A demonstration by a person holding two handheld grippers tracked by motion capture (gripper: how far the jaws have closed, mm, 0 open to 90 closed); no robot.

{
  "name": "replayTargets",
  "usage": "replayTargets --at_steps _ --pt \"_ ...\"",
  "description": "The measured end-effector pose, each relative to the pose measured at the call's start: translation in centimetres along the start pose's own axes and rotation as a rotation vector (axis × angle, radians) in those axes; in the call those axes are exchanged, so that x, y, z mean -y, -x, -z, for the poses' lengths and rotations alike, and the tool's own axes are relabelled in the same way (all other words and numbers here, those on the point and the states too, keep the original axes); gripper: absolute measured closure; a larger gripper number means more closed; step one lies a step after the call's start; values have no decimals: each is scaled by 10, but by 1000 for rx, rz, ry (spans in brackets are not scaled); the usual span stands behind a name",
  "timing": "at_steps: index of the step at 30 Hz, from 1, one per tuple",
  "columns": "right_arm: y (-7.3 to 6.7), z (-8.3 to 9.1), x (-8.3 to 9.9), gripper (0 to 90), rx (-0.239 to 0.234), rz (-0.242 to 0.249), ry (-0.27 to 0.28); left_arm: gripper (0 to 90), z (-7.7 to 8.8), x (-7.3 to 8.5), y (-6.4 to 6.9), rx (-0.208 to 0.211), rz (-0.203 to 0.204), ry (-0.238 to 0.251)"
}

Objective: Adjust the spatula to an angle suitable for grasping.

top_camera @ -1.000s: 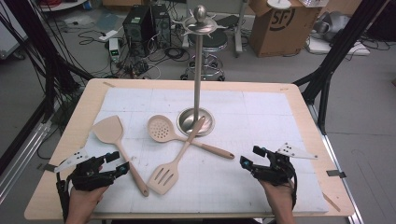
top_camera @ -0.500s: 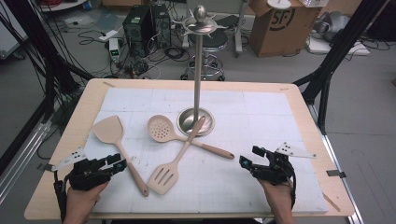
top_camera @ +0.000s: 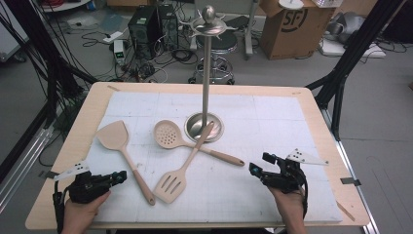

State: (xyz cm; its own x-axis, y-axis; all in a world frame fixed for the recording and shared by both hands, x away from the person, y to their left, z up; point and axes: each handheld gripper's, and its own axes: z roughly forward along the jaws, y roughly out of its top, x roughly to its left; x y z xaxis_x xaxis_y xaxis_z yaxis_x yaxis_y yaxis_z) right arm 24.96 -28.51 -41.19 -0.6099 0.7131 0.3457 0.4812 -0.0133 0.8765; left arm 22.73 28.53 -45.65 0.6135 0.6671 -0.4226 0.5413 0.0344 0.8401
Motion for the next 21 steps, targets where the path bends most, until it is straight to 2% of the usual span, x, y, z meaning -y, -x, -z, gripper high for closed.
replayTargets --at_steps 6,9,10,13,15,18,20,21 --pt "1 1 1 190 8 -12 1 897 -2 -1 -2 -32 -40 -52" --pt "2 0 2 190 8 -14 -1 899 -7 -8 -13 -12 -2 -30" --pt "2 0 1 190 7 -15 -2 900 -7 -8 -13 -12 -2 -30" --pt "2 0 2 190 11 -5 -4 900 -21 -12 -12 -25 -13 -64" --pt "4 -2 3 191 13 -15 -11 900 -32 -20 -10 -44 -36 -76" --pt "4 -2 3 191 14 -12 -13 900 -37 -27 -11 -59 -43 -87" --pt "3 0 3 191 11 -16 -13 900 -41 -34 -15 -76 -39 -85" --pt "3 0 2 191 13 -16 -9 900 -42 -41 -22 -83 -27 -77"
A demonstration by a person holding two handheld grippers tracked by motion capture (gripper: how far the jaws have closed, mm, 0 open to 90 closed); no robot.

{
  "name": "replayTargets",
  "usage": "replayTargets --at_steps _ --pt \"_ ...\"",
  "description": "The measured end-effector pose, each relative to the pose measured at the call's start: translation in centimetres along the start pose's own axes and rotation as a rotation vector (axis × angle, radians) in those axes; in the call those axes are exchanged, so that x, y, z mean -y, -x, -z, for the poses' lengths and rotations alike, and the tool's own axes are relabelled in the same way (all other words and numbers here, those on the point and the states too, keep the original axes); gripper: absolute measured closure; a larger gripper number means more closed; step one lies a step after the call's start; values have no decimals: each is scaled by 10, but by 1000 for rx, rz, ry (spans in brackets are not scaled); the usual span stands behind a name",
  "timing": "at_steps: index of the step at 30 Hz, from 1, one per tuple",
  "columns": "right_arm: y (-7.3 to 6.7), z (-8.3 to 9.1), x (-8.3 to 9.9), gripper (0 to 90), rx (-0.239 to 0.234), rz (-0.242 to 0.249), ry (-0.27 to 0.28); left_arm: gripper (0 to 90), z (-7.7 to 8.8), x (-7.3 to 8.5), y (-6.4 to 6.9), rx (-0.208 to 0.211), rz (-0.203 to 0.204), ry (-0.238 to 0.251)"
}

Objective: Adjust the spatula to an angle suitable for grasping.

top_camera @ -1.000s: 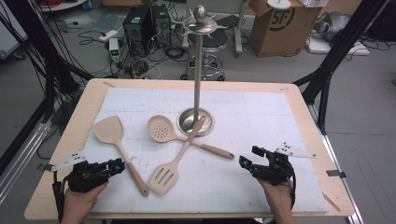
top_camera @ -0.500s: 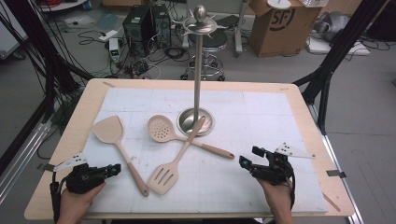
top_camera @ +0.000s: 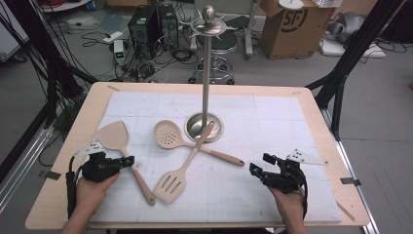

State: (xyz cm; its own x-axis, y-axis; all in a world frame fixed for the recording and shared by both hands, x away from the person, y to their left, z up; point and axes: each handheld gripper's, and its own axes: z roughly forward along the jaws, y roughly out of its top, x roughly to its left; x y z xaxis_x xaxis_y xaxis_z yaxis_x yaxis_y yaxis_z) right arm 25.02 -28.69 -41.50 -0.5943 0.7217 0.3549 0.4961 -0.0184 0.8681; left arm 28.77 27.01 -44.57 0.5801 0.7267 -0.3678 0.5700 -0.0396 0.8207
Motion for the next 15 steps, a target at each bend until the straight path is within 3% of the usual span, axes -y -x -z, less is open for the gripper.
replayTargets --at_steps 9,15 --pt "1 0 1 191 5 -4 0 900 -15 -13 -26 -7 89 -25" --pt "2 4 0 190 13 -8 22 900 -20 -12 -27 -11 88 -40"
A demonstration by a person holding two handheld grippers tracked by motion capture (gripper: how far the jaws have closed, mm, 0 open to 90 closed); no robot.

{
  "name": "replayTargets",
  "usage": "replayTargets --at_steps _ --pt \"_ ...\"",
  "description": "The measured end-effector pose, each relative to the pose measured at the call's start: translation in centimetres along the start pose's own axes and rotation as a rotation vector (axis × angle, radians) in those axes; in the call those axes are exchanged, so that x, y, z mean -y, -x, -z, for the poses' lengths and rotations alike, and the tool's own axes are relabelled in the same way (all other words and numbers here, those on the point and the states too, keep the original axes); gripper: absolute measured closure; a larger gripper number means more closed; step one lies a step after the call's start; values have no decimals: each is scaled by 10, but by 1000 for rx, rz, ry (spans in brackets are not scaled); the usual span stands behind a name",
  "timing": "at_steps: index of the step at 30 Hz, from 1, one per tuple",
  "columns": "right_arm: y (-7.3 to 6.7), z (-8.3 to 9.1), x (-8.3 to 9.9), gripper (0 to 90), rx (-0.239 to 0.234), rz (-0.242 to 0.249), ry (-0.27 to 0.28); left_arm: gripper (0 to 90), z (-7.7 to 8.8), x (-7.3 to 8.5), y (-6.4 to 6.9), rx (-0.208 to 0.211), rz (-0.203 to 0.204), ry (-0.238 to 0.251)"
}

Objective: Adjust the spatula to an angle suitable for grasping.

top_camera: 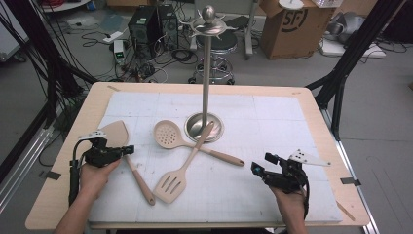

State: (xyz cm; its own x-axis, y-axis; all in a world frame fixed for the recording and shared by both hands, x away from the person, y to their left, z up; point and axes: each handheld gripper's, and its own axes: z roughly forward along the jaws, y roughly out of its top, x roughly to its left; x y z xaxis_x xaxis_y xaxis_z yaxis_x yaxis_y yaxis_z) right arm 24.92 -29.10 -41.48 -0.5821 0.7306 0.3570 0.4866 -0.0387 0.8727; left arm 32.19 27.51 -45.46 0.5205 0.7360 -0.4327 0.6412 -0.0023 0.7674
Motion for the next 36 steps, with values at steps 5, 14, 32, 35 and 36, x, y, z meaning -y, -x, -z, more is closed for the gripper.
replayTargets --at_steps 5,14,32,35,36 --pt "0 0 0 191 -4 -2 -3 900 -3 -3 -2 -23 -11 -43" --pt "0 0 1 191 8 -3 0 900 -11 -16 -6 -35 -19 -133" --pt "0 3 1 191 23 1 13 900 -17 -20 -7 -86 -27 -234" --pt "-1 5 1 191 21 2 17 900 -14 -20 -1 -126 -76 -274" --pt "0 5 1 191 21 0 17 900 -12 -20 4 -163 -118 -312"
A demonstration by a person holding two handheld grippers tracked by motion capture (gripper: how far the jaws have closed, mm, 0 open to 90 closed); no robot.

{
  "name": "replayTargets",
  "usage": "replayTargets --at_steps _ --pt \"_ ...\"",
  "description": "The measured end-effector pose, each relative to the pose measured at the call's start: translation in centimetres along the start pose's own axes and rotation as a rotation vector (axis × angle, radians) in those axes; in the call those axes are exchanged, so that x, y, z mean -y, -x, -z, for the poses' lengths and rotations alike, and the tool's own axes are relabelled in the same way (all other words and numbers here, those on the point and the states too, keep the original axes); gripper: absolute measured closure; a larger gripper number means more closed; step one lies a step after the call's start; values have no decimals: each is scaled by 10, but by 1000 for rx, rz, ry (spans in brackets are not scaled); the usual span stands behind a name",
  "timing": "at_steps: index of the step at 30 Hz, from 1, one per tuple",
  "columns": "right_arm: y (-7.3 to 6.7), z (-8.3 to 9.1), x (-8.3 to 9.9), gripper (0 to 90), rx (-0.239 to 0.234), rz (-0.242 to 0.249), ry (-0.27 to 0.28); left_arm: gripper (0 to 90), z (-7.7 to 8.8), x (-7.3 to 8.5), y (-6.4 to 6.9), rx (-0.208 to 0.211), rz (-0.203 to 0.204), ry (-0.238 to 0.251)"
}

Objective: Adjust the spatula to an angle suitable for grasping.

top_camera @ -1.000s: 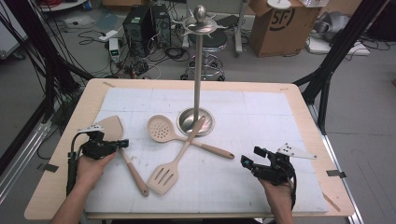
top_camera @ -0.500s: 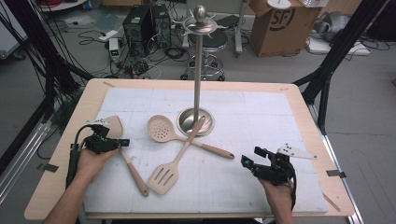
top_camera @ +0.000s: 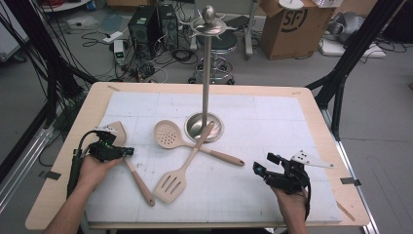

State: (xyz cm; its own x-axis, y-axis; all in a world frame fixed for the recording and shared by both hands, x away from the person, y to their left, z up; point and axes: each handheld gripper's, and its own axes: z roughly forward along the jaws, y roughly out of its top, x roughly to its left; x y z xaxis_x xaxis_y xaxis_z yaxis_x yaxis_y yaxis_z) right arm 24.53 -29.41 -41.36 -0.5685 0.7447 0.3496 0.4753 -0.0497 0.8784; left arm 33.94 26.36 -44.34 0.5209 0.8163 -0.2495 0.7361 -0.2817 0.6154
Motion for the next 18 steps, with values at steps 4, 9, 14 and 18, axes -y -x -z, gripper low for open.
replayTargets --at_steps 4,9,14,18 --pt "1 1 1 190 -1 -4 -1 900 6 3 5 -28 -19 -26" --pt "1 2 0 191 -4 -6 4 900 21 18 -1 34 42 16" --pt "-1 -1 0 191 -6 1 -5 900 25 27 -1 42 44 27" --pt "-2 -2 0 191 -5 4 -5 900 28 31 1 39 36 30"
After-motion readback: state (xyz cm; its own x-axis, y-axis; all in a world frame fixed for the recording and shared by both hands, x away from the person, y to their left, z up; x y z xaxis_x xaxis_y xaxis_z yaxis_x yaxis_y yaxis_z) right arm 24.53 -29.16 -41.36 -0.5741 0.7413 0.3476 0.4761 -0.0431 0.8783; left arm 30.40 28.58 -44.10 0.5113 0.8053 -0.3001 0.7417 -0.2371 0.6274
